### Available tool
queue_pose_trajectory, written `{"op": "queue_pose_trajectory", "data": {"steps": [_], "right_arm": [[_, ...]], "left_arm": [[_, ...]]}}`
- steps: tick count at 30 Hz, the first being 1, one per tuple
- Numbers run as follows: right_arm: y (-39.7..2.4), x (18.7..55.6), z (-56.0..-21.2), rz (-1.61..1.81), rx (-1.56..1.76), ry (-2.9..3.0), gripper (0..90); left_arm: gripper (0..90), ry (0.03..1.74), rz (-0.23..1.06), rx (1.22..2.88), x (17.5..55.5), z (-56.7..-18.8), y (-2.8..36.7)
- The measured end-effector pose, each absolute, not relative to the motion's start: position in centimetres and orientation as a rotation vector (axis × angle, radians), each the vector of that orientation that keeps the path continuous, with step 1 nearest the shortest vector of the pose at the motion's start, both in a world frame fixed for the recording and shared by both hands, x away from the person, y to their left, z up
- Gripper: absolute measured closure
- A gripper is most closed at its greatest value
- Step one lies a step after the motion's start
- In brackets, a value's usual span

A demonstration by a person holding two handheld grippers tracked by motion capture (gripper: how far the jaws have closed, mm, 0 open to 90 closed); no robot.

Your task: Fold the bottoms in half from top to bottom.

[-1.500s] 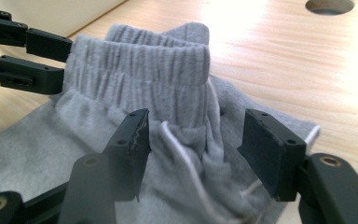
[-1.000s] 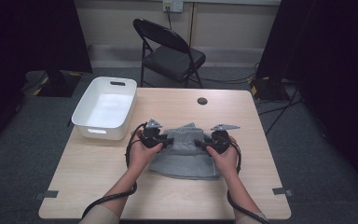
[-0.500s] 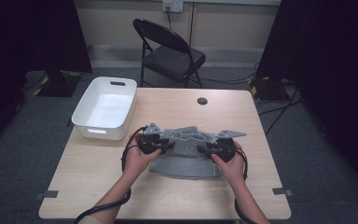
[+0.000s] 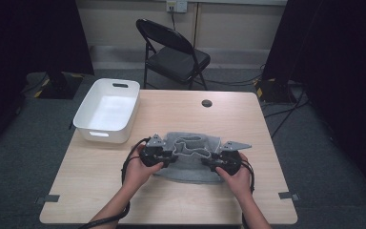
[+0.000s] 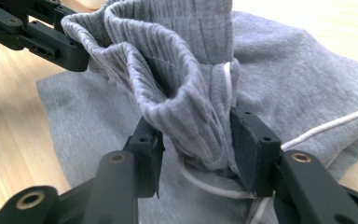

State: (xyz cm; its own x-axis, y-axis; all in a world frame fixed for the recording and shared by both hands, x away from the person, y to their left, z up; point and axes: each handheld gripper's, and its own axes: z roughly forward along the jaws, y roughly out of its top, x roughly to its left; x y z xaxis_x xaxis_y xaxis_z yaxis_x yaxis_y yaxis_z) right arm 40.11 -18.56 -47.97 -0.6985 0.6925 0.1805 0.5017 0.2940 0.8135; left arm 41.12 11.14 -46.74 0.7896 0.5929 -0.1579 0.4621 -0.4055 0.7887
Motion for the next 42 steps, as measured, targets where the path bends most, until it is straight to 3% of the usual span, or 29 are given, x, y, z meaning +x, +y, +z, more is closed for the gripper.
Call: {"op": "queue_pose_trajectory", "data": {"steps": [10, 22, 36, 42], "right_arm": [[-18.9, 39.6, -48.0, 1.349, 1.100, 2.368, 46.2], [-20.1, 39.5, -46.5, 1.311, 1.118, 2.364, 34.8], [-23.0, 40.4, -44.4, 1.312, 1.200, 2.258, 34.0], [-21.6, 41.0, -44.9, 1.322, 1.187, 2.282, 34.7]], "left_arm": [[61.1, 0.804, 0.160, 2.083, 40.8, -47.2, 11.6], [40.5, 0.856, 0.197, 2.018, 41.4, -45.3, 12.4], [39.9, 0.859, 0.226, 1.980, 42.3, -43.6, 12.1], [40.2, 0.831, 0.218, 2.011, 42.2, -44.2, 11.2]]}}
